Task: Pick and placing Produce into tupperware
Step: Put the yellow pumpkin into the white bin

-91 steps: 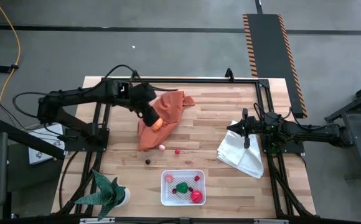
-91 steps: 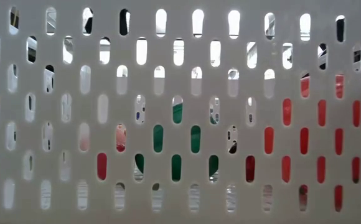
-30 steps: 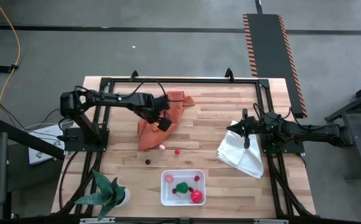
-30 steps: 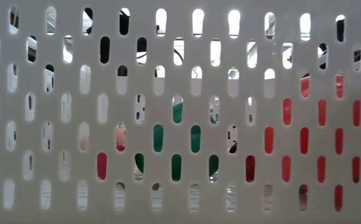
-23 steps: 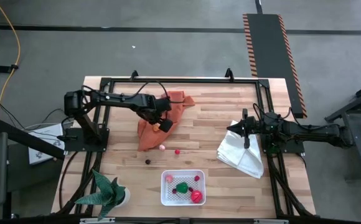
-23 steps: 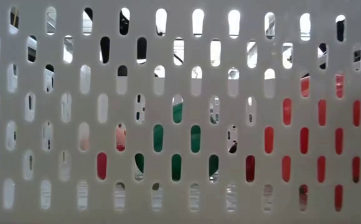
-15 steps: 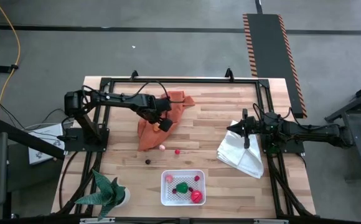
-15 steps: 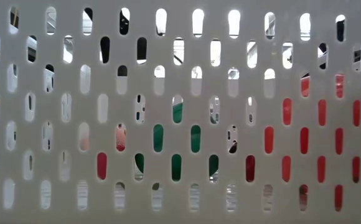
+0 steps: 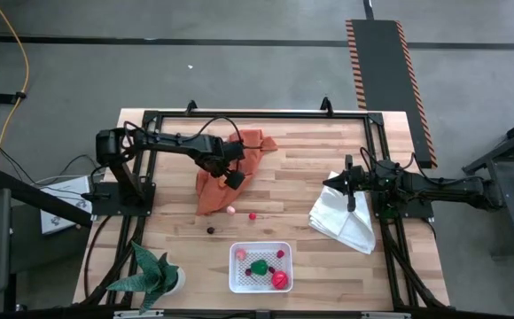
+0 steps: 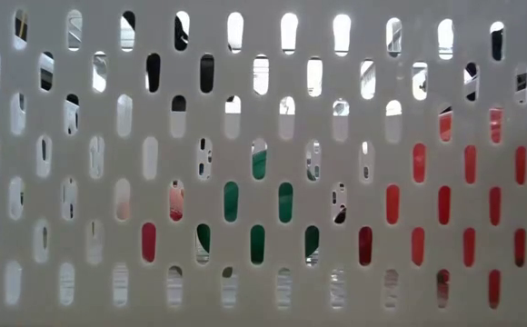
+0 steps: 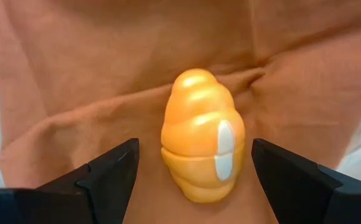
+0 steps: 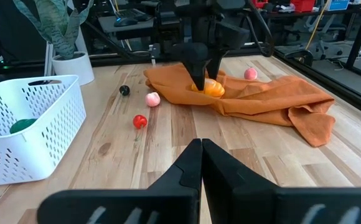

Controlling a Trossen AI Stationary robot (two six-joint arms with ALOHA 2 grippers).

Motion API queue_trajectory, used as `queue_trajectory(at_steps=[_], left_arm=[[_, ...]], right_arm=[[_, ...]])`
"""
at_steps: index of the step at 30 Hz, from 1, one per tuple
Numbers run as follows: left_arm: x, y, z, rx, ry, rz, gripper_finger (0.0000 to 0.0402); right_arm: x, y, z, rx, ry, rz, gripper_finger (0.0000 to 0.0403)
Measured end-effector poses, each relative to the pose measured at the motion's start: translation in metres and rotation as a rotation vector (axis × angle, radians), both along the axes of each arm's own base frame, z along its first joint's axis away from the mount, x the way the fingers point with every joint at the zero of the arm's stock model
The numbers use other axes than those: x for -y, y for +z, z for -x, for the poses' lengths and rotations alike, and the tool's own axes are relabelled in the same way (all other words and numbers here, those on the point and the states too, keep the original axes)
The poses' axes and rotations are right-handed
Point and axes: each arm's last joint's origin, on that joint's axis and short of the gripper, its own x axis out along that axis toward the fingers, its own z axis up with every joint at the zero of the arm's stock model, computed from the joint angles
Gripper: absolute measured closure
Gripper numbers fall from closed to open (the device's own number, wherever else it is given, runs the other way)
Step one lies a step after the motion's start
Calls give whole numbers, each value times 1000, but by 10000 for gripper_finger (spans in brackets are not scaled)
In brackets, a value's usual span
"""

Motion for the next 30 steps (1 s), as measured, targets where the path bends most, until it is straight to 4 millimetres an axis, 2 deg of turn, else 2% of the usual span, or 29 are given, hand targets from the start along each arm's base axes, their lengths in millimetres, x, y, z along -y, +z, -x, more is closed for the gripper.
queue_trajectory(at_steps=[9, 23, 30], left_arm=[[-1, 0, 0, -2, -1, -24, 108], [-1, 0, 1, -13, -19, -25, 196], [0, 0, 1, -19, -19, -22, 218]], right_arm=[[0, 0, 0, 0, 0, 0, 402], [0, 0, 0, 0, 0, 0, 402], [0, 0, 0, -1, 0, 0, 402]])
